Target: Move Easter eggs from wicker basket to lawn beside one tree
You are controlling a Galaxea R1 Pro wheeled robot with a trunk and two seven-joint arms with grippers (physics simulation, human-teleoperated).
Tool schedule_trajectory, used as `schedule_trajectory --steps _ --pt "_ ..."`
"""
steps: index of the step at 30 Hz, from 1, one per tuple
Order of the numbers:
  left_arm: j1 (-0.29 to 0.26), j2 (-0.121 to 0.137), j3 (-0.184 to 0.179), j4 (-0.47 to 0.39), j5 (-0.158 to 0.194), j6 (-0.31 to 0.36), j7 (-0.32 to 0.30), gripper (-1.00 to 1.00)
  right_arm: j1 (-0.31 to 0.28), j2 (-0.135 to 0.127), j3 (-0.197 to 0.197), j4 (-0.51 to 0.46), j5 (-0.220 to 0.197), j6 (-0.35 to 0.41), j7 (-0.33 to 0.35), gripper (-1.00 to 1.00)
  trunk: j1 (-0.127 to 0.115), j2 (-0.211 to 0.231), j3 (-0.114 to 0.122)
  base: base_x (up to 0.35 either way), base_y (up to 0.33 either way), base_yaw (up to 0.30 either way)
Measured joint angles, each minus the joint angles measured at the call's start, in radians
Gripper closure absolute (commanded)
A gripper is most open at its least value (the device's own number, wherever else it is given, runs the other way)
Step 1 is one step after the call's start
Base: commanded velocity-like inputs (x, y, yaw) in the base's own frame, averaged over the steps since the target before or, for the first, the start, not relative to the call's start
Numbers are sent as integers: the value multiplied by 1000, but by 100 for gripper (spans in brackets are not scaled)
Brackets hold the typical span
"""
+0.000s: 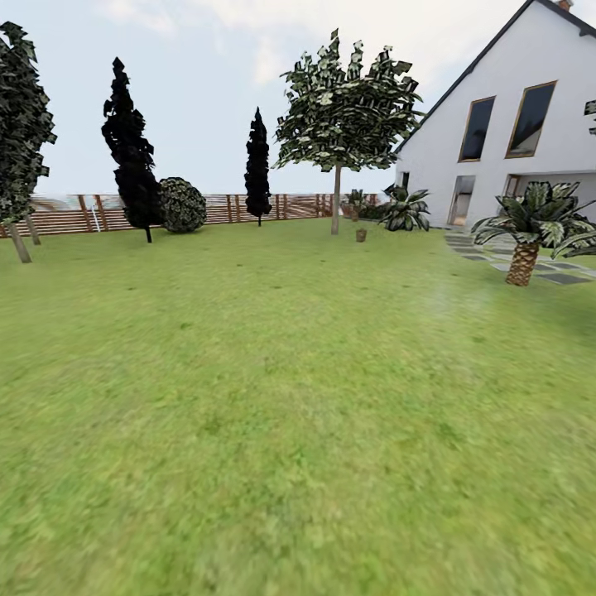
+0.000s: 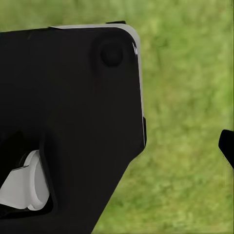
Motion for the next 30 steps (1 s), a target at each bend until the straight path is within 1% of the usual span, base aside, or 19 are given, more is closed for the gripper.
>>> schedule_trajectory --steps 30 --pt "0 0 0 0 0 0 0 -100 0 -1 0 5 0 0 0 -100 0 0 0 333 0 0"
